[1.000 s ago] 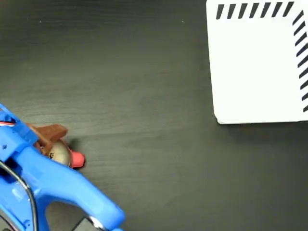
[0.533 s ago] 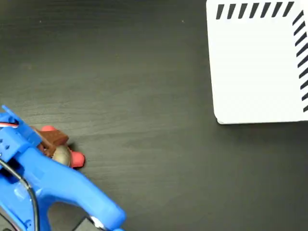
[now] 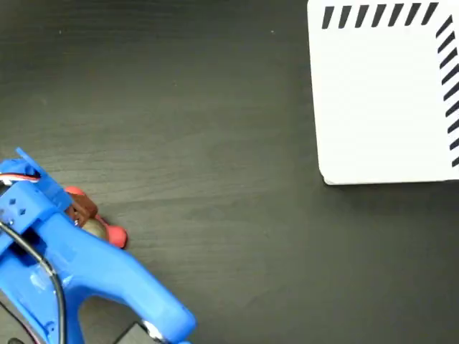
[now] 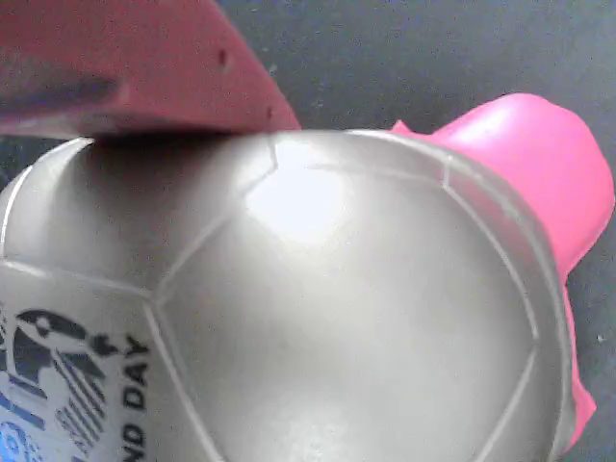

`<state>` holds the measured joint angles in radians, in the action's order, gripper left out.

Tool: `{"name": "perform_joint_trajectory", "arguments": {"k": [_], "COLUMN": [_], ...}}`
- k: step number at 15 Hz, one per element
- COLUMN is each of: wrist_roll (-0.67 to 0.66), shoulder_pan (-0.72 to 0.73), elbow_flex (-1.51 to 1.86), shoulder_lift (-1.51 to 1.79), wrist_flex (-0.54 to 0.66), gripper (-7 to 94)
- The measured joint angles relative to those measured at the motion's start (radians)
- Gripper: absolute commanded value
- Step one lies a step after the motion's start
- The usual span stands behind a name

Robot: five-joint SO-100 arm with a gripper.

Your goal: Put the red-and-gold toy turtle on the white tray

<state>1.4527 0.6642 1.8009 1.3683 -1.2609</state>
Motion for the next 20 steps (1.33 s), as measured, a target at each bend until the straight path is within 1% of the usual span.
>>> {"name": "perform_joint_trajectory", "arguments": {"k": [3,5,12,14,16,18,20], "wrist_roll": [-0.091,-0.176,-0.546,-0.686,-0.838,-1.012,-1.172], "shoulder_pan": [-0.003,-0.023,-0.115,-0.153,-0.213,-0.334,-0.476], "elbow_flex": [0.002,0.002,-0.132,-0.181,-0.245,-0.342,-0.414], "shoulder_lift": [0.011,0.018,0.213,0.291,0.379,0.42,0.433], "wrist_flex": [-0.003,-0.034,-0.259,-0.299,-0.327,-0.356,-0.359], "gripper": [0,0,0,0,0,0,0]}}
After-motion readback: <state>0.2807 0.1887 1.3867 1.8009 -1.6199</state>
